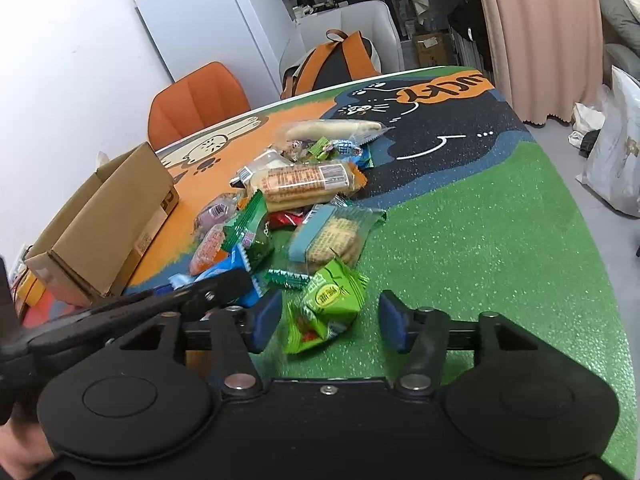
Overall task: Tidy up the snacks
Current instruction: 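Grasp the green chip bag with right tool while left tool grasps blue candy, then carry both snacks over the cardboard box and open both tools to drop them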
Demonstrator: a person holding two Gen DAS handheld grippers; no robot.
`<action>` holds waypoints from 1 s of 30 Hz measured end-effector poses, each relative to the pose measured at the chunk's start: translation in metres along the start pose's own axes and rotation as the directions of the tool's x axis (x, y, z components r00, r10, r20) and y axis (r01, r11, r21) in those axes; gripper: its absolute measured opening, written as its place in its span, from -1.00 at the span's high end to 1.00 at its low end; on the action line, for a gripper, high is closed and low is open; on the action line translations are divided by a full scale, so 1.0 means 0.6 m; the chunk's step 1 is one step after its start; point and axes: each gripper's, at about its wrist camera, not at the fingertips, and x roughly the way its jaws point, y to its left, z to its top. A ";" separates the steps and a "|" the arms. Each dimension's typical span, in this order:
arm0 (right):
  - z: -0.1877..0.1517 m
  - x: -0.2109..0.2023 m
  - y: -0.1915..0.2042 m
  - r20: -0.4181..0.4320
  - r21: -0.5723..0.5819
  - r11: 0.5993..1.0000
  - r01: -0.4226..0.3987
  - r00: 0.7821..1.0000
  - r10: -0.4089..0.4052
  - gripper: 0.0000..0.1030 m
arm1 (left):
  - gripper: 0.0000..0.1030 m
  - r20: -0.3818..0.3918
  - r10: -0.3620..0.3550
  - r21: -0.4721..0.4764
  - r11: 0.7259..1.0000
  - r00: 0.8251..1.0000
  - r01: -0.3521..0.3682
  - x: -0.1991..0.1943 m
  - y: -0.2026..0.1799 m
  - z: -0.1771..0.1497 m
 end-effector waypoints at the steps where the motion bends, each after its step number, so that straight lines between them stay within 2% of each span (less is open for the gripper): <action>1: 0.001 0.001 0.001 0.002 -0.003 1.000 0.004 1.000 -0.004 -0.10 | 0.29 0.003 -0.001 -0.002 1.000 1.000 0.001 -0.004 0.002 0.000; 5: 0.006 0.011 0.009 0.010 -0.013 1.000 0.025 1.000 -0.024 -0.10 | 0.29 0.018 -0.002 -0.013 1.000 1.000 0.002 -0.019 0.009 0.003; 6: 0.006 0.013 0.011 0.010 -0.015 0.999 0.030 1.000 -0.029 0.01 | 0.29 0.022 -0.004 -0.014 1.000 1.000 0.004 -0.023 0.011 0.004; 7: 0.007 0.015 0.013 0.012 -0.020 0.999 0.035 0.999 -0.035 0.31 | 0.29 0.027 -0.005 -0.014 1.000 1.000 0.005 -0.027 0.011 0.004; 10: 0.006 0.018 0.017 0.007 -0.027 0.999 0.038 0.999 -0.038 0.41 | 0.30 0.040 -0.010 -0.015 1.000 0.999 0.010 -0.040 0.015 0.004; 15: 0.006 0.005 0.029 0.007 -0.036 0.999 0.024 1.000 -0.023 0.45 | 0.29 0.069 -0.011 -0.029 0.999 0.998 0.013 -0.062 0.025 0.012; 30: 0.039 -0.030 0.103 0.090 -0.103 0.995 -0.004 0.996 0.014 0.45 | 0.29 0.171 0.036 -0.057 0.998 0.985 -0.026 -0.136 0.059 0.046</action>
